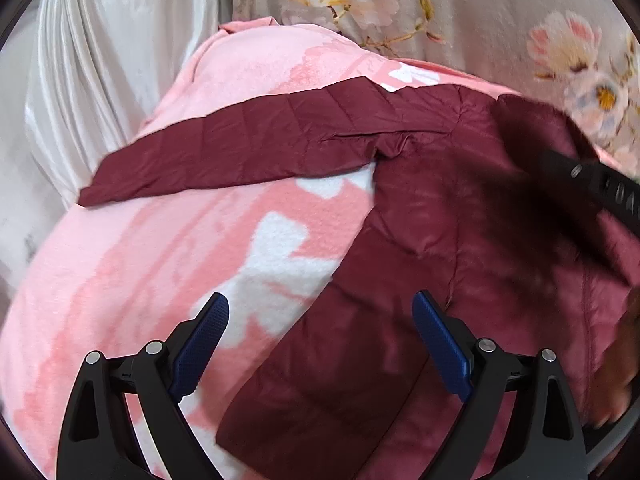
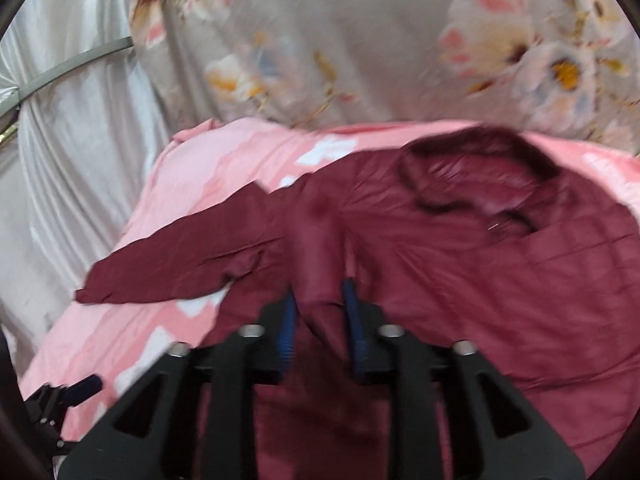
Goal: Fold large clothes
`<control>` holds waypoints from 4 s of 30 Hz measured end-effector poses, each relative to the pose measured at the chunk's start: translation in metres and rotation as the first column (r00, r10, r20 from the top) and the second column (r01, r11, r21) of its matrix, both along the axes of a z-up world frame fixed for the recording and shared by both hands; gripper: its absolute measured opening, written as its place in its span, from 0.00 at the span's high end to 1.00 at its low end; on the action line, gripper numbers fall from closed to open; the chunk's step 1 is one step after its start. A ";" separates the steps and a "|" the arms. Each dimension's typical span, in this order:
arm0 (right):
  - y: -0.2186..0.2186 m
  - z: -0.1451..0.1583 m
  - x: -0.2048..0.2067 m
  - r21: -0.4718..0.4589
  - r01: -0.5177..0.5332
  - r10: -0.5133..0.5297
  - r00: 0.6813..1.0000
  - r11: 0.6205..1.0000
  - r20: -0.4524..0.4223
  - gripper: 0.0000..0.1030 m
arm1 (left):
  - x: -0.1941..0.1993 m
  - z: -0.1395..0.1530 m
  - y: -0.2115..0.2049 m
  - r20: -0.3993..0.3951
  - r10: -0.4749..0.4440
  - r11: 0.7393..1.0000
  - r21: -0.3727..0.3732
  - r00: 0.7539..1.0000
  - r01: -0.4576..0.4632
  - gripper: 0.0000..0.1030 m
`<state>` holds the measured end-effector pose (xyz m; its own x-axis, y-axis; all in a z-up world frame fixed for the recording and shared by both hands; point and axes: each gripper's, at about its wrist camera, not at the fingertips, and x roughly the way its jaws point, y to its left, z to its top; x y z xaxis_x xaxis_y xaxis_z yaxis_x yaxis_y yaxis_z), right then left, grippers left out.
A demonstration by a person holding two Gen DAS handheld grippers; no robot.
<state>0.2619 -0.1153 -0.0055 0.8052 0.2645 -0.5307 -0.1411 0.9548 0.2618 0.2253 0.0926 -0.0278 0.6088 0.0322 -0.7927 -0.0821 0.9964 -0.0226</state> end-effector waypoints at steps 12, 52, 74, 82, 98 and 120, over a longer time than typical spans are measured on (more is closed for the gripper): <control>-0.134 0.002 -0.077 0.023 0.341 -0.340 0.940 0.940 -0.014 0.37 | 0.060 -0.002 -0.057 -0.071 -0.145 0.944 -0.309 0.987 0.117 0.12; -0.249 -0.010 -0.065 -0.174 0.640 -0.657 0.751 0.748 -0.063 0.74 | 0.092 0.011 -0.099 0.029 -0.168 0.985 0.046 0.985 0.167 0.65; -0.174 -0.084 -0.019 -0.274 0.367 -0.426 0.882 0.889 -0.202 0.65 | 0.093 -0.046 -0.176 0.028 -0.274 0.960 0.072 0.961 0.271 0.50; -0.179 -0.057 -0.017 -0.216 0.359 -0.400 0.895 0.908 -0.198 0.58 | 0.102 -0.031 -0.163 -0.005 -0.291 0.956 0.032 0.957 0.291 0.43; -0.258 -0.059 0.107 0.228 0.439 -0.356 0.875 0.869 -0.328 0.43 | 0.234 0.000 -0.197 -0.085 -0.240 0.932 -0.298 0.967 0.205 0.35; -0.192 -0.035 0.069 -0.140 0.389 -0.410 0.894 0.910 -0.179 0.74 | 0.194 -0.004 -0.178 0.053 -0.231 0.966 -0.104 0.972 0.235 0.35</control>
